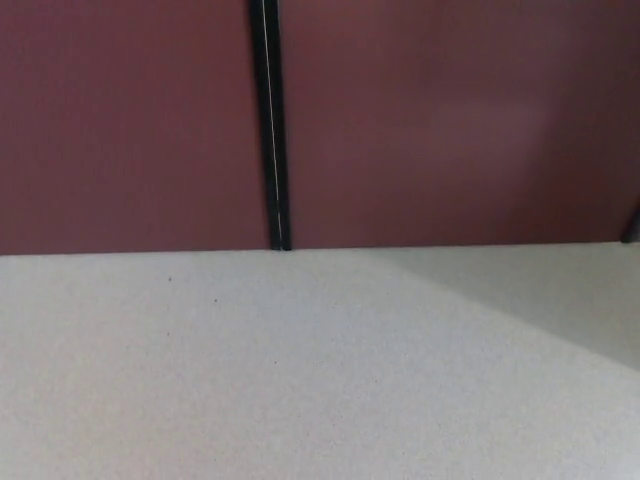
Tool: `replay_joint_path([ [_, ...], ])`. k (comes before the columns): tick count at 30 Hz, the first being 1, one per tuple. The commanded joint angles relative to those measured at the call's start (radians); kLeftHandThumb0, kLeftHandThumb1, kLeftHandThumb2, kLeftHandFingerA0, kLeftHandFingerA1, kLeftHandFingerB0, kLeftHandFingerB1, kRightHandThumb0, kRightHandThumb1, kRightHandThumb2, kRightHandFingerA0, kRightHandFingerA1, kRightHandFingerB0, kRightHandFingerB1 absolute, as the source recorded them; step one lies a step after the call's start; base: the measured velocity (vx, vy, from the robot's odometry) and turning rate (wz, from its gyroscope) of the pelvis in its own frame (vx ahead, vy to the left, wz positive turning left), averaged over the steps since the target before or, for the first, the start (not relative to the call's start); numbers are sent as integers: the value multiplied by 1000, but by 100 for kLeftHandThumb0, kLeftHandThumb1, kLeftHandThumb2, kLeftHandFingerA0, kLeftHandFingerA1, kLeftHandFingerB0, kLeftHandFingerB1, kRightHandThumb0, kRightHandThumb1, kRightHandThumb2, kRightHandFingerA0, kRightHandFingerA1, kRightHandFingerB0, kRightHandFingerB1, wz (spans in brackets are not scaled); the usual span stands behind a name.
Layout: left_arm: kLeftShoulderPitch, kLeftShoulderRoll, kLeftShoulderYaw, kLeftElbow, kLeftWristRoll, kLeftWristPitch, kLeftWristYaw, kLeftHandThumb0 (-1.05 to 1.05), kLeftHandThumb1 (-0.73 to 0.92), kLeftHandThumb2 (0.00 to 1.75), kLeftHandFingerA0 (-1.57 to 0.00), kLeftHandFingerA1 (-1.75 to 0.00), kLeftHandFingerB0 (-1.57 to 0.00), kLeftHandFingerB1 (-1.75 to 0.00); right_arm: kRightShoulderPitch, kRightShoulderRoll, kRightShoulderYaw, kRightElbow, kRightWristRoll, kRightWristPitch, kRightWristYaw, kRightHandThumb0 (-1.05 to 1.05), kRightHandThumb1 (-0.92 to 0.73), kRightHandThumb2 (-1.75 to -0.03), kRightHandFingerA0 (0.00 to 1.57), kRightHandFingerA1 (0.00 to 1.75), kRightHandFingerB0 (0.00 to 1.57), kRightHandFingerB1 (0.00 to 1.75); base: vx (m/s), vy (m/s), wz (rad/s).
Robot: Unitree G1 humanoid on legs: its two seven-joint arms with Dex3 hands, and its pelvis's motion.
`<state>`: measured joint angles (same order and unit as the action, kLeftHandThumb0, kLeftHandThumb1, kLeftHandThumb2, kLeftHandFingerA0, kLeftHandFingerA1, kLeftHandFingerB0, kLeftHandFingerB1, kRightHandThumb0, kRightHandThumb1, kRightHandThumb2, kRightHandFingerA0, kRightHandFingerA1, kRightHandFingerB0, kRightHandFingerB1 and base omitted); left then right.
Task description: The robot walks towards the door handle and put its right hand on it and twist the handle
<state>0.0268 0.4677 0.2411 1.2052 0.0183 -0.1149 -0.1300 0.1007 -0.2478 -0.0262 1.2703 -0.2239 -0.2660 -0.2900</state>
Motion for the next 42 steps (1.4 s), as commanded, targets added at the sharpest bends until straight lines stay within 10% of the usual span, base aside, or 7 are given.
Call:
replay_joint_path([
  [1, -15, 20, -1, 32, -8, -34, -20, -12, 67, 60, -60, -51, -33, -37, -4, 12, -6, 25, 7, -48, -48, -29, -54, -69, 76, 58, 55, 49, 0, 0, 0],
  [42, 15, 47, -39, 81, 8, -66, -15, -10, 66, 59, -60, -50, -37, -38, 9, 40, 40, 64, -12, -20, -72, -19, -58, -57, 81, 51, 63, 43, 32, 5, 2],
])
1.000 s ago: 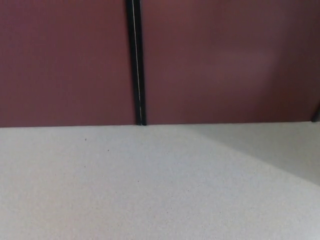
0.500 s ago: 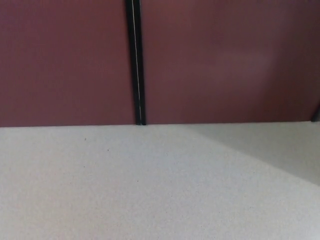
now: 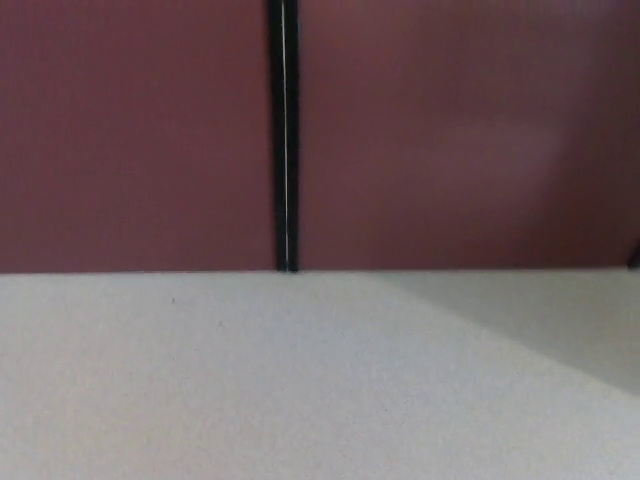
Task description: The robot walks towards the door handle and put its right hand on it and twist the handle
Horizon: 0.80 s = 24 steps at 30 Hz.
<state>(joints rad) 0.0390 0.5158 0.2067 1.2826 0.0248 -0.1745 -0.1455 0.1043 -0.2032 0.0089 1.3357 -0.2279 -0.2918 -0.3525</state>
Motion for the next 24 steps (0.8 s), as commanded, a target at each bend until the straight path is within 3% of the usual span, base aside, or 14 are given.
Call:
replay_joint_path([
  [1, 3, -1, -5, 4, 1, -7, 0, -10, 66, 59, -60, -50, -37, -38, 6, -5, 6, -1, -7, 6, -10, -19, -58, -57, 81, 51, 63, 43, 377, 160, -12],
  [9, -7, 3, -19, 12, 14, -11, 10, -10, 66, 59, -61, -51, -38, -38, -11, -7, 18, 3, -10, 17, 2, -20, -59, -57, 81, 51, 64, 43, 203, 109, 8],
  [24, 19, 23, -57, 11, 32, -34, 14, -9, 66, 59, -61, -50, -39, -38, -2, -6, 34, 4, -9, 13, 24, -23, -59, -57, 78, 49, 63, 43, 300, -56, 2],
])
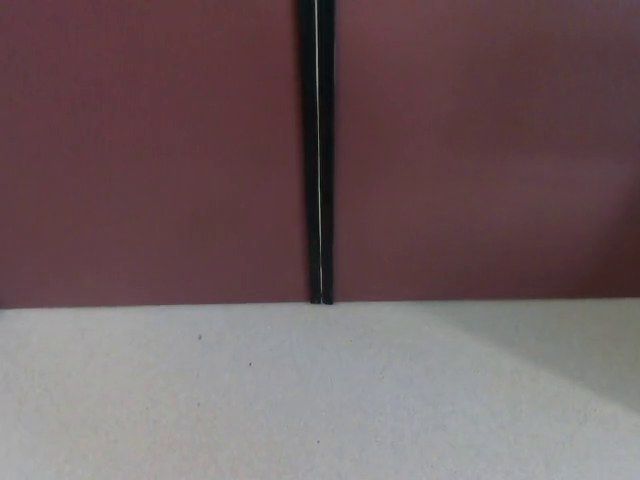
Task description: The robot walks towards the door handle and put its right hand on it and twist the handle
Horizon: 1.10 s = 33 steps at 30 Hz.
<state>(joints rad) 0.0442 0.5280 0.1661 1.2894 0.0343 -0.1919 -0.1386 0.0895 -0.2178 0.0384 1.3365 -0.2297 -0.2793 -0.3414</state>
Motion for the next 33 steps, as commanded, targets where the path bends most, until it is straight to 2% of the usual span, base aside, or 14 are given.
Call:
replay_joint_path([
  [1, 13, 11, -17, 5, 22, -17, 8, -9, 66, 59, -61, -50, -39, -38, 13, 9, 5, 3, -7, 1, 13, -23, -59, -57, 78, 49, 63, 43, 304, -4, -6],
  [8, 20, 8, -21, 18, 18, -20, 7, -9, 67, 59, -62, -51, -40, -39, 13, 14, 14, 7, -14, 21, 9, -25, -59, -57, 77, 48, 65, 44, 467, 145, 0],
  [16, 31, 4, -31, 9, 23, -35, 9, -8, 67, 59, -63, -51, -40, -39, 7, 15, 25, 11, -20, 29, 5, -24, -59, -57, 78, 49, 65, 44, 70, 13, 1],
  [19, 30, -36, 18, -14, -33, -35, -19, -7, 68, 59, -60, -51, -39, -39, 11, 12, 29, 10, -24, 29, 10, -24, -58, -57, 78, 49, 64, 44, 64, -86, 5],
  [27, 21, -116, 173, -76, -136, 11, 24, -9, 69, 60, -57, -52, -37, -38, 20, 21, 27, 10, -24, 38, 5, -21, -57, -57, 78, 48, 65, 44, 53, -109, -10],
  [33, 113, -68, 112, -50, -41, -35, 53, -9, 67, 60, -59, -52, -41, -40, 71, 15, 22, -1, -22, 5, -11, -22, -57, -57, 78, 49, 65, 44, 26, 41, -4],
])
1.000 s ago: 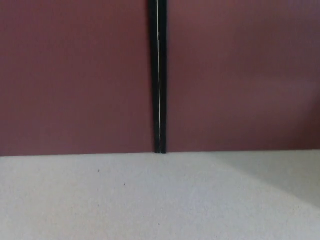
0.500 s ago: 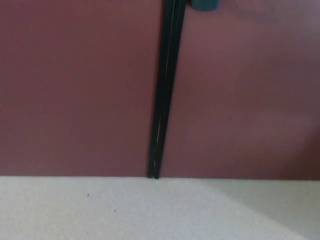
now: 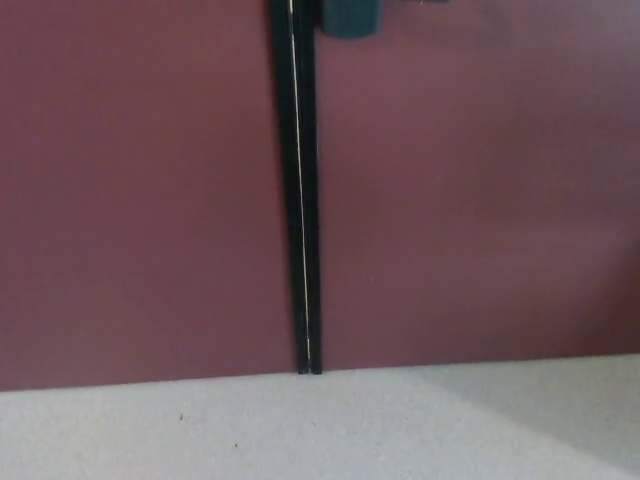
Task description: The robot walks towards the door handle and put its right hand on it and twist the handle
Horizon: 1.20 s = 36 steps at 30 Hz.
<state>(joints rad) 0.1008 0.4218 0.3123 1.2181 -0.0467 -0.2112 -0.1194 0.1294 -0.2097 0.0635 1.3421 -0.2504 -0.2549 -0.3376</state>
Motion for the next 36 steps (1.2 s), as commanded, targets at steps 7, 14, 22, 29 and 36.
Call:
replay_joint_path([
  [7, 50, 51, -105, 17, 66, -47, 22, -7, 67, 59, -60, -51, -40, -39, 23, 26, -7, -6, 0, -13, -19, -23, -57, -57, 78, 49, 65, 44, 58, -14, 13],
  [14, 87, 80, -187, 12, 114, -87, 41, -8, 65, 58, -56, -47, -40, -39, 25, 31, -2, -5, -9, -7, -23, -23, -59, -57, 78, 49, 64, 44, 48, -77, 1],
  [22, 71, 89, -227, 52, 125, -74, 64, -9, 65, 58, -53, -45, -41, -39, 25, 30, -4, -3, -6, -10, -22, -23, -59, -57, 77, 49, 62, 43, 32, 51, -1],
  [29, 60, 92, -240, 49, 141, -82, 76, -10, 64, 58, -55, -45, -41, -39, 18, 37, -16, -3, -2, -5, -19, -23, -60, -58, 78, 49, 63, 43, -3, 40, 0],
  [36, 43, 94, -238, 53, 132, -81, 67, -10, 65, 58, -55, -46, -42, -39, 11, 37, -2, -2, -17, 10, -25, -23, -59, -57, 79, 49, 64, 43, 74, -33, 3],
])
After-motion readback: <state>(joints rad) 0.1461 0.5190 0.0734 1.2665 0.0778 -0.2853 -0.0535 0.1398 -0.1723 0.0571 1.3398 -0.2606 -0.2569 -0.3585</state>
